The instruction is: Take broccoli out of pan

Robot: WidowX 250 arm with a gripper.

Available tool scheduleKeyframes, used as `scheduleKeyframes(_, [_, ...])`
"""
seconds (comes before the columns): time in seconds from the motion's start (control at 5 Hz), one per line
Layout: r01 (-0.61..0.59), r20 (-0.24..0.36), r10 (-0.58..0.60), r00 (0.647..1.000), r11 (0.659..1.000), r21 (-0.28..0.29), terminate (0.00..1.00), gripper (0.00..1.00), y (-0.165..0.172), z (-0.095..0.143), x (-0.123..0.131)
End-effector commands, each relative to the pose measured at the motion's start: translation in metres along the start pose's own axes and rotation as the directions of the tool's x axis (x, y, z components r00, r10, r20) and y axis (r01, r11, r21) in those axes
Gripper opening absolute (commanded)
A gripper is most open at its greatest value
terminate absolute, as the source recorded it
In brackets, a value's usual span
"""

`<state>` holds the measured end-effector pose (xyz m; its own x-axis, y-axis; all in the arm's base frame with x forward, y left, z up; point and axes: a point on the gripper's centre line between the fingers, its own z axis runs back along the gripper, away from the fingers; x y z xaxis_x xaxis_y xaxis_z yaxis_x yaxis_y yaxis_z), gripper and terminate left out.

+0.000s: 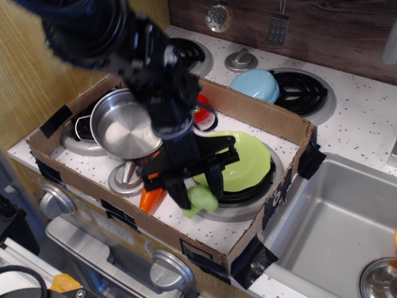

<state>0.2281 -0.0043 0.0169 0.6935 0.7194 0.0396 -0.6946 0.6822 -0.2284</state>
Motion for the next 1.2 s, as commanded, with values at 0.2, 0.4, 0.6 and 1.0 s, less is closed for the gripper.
scheduleKeyframes(0.2, [0.046, 0.043, -0.045, 0.998, 0.999, -0.001, 0.00, 1.00, -0.001, 0.004, 0.011])
scheduleKeyframes(0.4, [0.095, 0.090, -0.103, 0.991, 0.992, 0.084, 0.00, 1.00, -0.009, 0.034, 0.026])
scheduleKeyframes(0.6, [0.117, 0.109, -0.137, 0.985, 0.979, 0.168, 0.00, 1.00, -0.020, 0.075, 0.037])
scheduleKeyframes(1.0, [0.133, 0.112, -0.165, 0.980, 0.959, 0.250, 1.00, 1.00, -0.030, 0.120, 0.046])
